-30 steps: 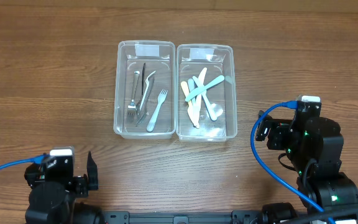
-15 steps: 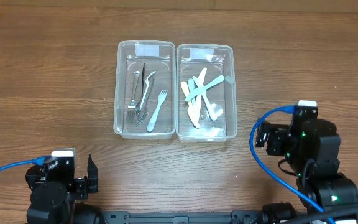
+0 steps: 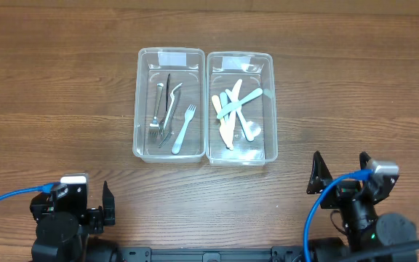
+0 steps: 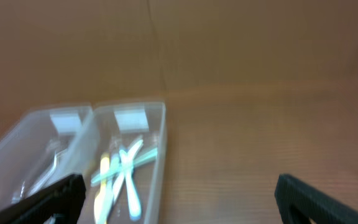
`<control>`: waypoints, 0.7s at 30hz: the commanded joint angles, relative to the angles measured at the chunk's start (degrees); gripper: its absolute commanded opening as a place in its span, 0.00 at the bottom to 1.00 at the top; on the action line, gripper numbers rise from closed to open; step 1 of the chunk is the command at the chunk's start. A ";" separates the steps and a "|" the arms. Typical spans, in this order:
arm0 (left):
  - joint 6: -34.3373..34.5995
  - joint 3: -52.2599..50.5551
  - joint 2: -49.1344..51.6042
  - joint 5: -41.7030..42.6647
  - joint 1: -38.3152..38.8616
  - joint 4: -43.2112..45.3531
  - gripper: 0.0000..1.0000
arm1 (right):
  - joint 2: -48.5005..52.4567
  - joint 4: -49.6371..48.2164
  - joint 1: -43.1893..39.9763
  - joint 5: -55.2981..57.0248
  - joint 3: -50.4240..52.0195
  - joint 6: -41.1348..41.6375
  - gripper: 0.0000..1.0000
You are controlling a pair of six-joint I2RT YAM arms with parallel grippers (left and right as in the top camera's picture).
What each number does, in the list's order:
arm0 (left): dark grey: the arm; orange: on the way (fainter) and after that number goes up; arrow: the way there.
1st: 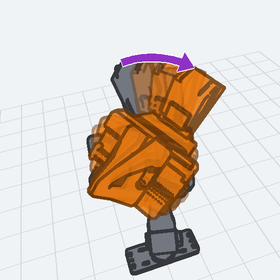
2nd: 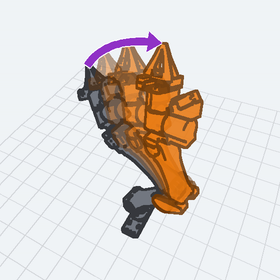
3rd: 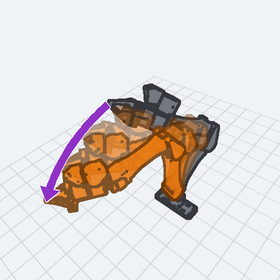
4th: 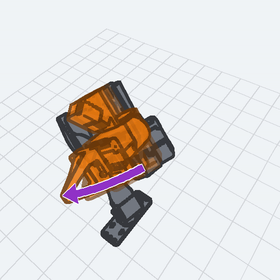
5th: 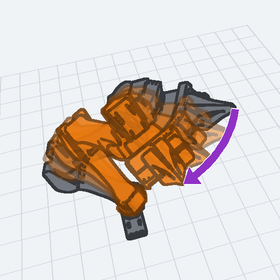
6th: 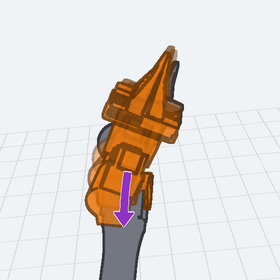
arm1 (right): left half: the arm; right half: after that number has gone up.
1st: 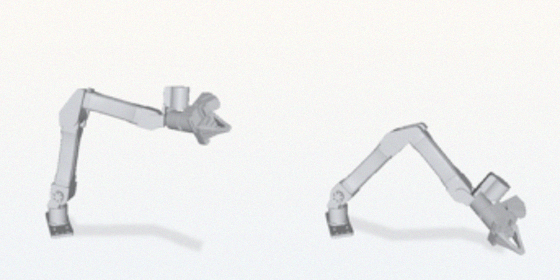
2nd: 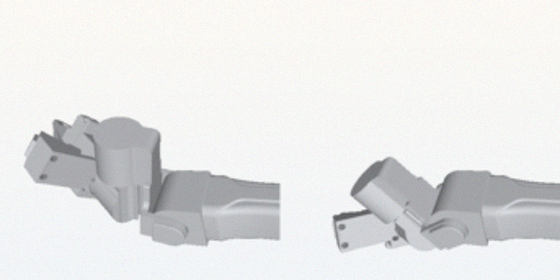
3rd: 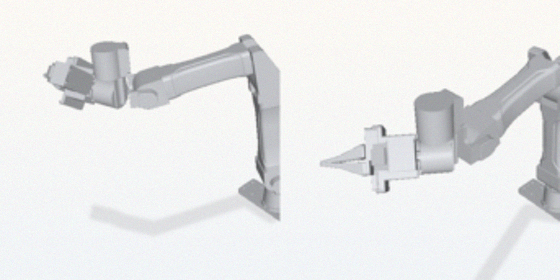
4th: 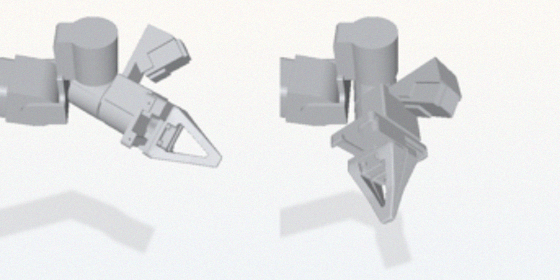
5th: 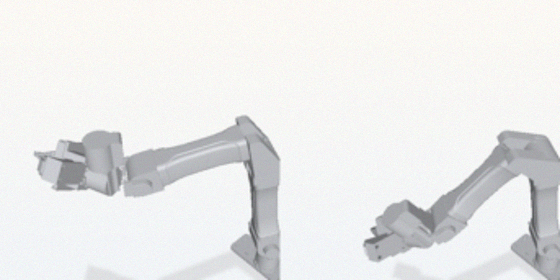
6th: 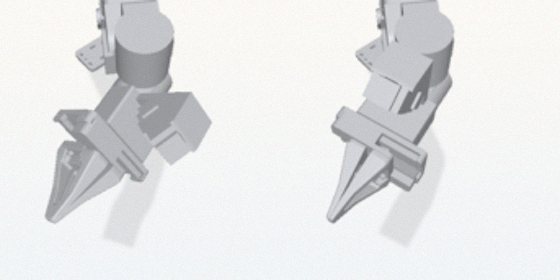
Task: Pack container
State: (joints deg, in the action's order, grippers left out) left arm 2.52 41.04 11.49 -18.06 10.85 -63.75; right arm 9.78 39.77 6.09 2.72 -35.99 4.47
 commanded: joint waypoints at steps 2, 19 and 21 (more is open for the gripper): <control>-1.09 -0.44 -0.46 -0.37 0.15 0.09 1.00 | -7.39 -12.92 -0.48 -1.86 13.86 0.26 1.00; -1.09 -0.44 -0.46 -0.37 0.15 0.09 1.00 | -9.66 -38.07 -0.96 1.09 35.54 0.07 1.00; -1.09 -0.44 -0.46 -0.37 0.15 0.09 1.00 | -9.66 -35.32 -0.96 0.83 35.54 0.07 1.00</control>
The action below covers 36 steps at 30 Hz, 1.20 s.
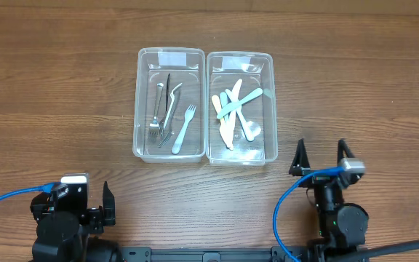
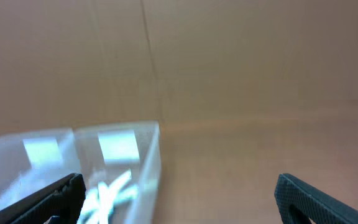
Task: Pack container
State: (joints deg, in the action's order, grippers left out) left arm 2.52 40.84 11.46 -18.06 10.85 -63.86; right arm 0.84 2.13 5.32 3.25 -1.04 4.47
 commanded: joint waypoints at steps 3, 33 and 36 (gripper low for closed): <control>-1.09 -0.24 -0.44 -0.37 0.15 0.20 1.00 | -0.68 2.51 -0.15 -1.40 0.59 0.09 1.00; -1.27 -0.24 -0.46 -0.46 0.00 0.17 1.00 | -0.68 2.54 -0.15 -1.40 0.59 0.09 1.00; -1.29 -0.26 -0.59 -0.61 -0.11 -0.02 1.00 | -0.68 2.51 -0.15 -1.40 0.59 0.09 1.00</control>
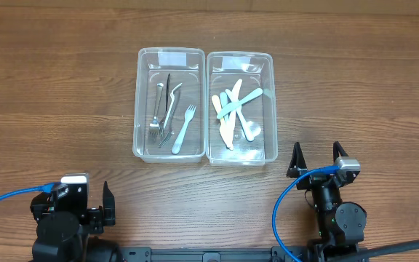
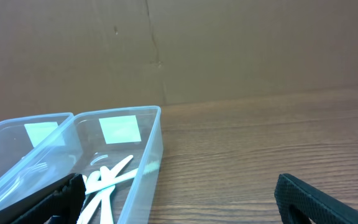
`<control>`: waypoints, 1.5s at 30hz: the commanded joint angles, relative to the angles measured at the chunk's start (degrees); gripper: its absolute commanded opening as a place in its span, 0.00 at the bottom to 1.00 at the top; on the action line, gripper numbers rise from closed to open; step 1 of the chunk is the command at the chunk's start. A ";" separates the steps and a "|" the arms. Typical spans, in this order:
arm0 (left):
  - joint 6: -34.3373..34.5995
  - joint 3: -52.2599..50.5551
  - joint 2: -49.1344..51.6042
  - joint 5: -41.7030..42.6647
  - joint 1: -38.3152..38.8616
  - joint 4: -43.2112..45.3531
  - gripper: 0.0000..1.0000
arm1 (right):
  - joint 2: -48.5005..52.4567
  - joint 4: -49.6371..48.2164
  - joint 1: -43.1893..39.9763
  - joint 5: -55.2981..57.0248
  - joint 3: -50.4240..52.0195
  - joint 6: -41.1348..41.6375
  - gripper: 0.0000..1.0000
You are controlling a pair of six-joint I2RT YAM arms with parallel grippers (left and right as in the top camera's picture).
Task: Pack container
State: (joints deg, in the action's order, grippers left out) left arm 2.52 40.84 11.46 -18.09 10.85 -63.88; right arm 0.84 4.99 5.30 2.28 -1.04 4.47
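Two clear plastic containers stand side by side at the table's middle. The left container (image 1: 169,104) holds metal forks, a dark utensil and a pale blue plastic fork (image 1: 183,129). The right container (image 1: 241,107) holds several crossed cream and pale blue plastic utensils (image 1: 233,113). My right gripper (image 1: 315,161) is open and empty, low at the table just in front of the right container's near right corner. In the right wrist view its black fingertips (image 2: 309,199) frame the right container (image 2: 143,163). My left gripper (image 1: 106,202) rests at the near left edge, far from both containers.
Bare wood table (image 1: 355,87) surrounds the containers on all sides. A brown cardboard wall (image 2: 229,50) rises behind the table in the right wrist view. Blue cables (image 1: 6,198) run from both arm bases at the near edge.
My right gripper has shifted very slightly. Its wrist view now looks lower and sharper, showing the utensils in the right container. The left arm and the containers have not moved.
My right gripper sat open at the near right edge, angled away from the containers. It then stood further left and closer to the right container's near corner, still open. It now rests there almost unchanged. The utensils and my left arm stayed put throughout.
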 commanded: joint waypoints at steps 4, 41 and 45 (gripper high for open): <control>-1.25 -0.31 -1.03 0.57 -0.63 0.81 1.00 | -0.68 -0.33 -0.13 -0.44 0.59 0.09 1.00; -13.27 -40.61 -11.28 20.85 -6.45 59.63 1.00 | -0.68 -0.35 -0.13 -0.44 0.59 0.09 1.00; -13.25 -40.59 -11.26 20.90 -6.45 59.67 1.00 | -0.68 -0.35 -0.13 -0.44 0.59 0.09 1.00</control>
